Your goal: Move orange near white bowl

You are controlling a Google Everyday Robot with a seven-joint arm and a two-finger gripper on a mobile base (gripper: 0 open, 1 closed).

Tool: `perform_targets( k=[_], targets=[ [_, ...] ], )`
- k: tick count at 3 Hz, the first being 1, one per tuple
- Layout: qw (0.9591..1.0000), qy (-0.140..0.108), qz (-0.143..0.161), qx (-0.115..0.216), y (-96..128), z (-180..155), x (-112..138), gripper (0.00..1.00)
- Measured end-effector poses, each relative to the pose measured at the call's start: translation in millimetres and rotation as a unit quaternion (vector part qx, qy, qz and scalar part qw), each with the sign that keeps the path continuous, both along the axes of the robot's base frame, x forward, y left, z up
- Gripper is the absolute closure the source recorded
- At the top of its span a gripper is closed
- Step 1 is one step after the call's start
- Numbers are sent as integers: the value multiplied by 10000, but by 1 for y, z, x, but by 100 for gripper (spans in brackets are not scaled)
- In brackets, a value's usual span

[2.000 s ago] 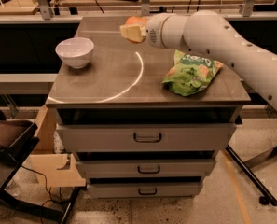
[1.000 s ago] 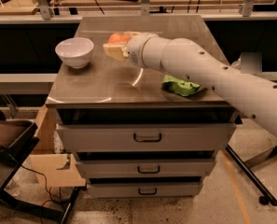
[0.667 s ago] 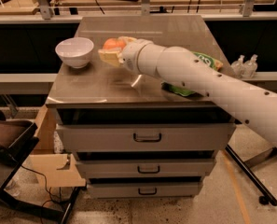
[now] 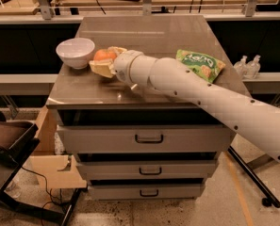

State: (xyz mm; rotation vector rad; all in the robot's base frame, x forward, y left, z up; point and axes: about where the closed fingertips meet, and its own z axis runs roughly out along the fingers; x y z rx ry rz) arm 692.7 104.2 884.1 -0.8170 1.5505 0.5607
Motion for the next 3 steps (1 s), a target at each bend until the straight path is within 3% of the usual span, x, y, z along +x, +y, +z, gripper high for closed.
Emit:
perform_targets(
  k=[1, 3],
  targets=[
    [9998, 3, 164, -56, 12, -11, -1, 100],
    [9993, 206, 317, 33, 25, -29, -5, 61]
  ],
)
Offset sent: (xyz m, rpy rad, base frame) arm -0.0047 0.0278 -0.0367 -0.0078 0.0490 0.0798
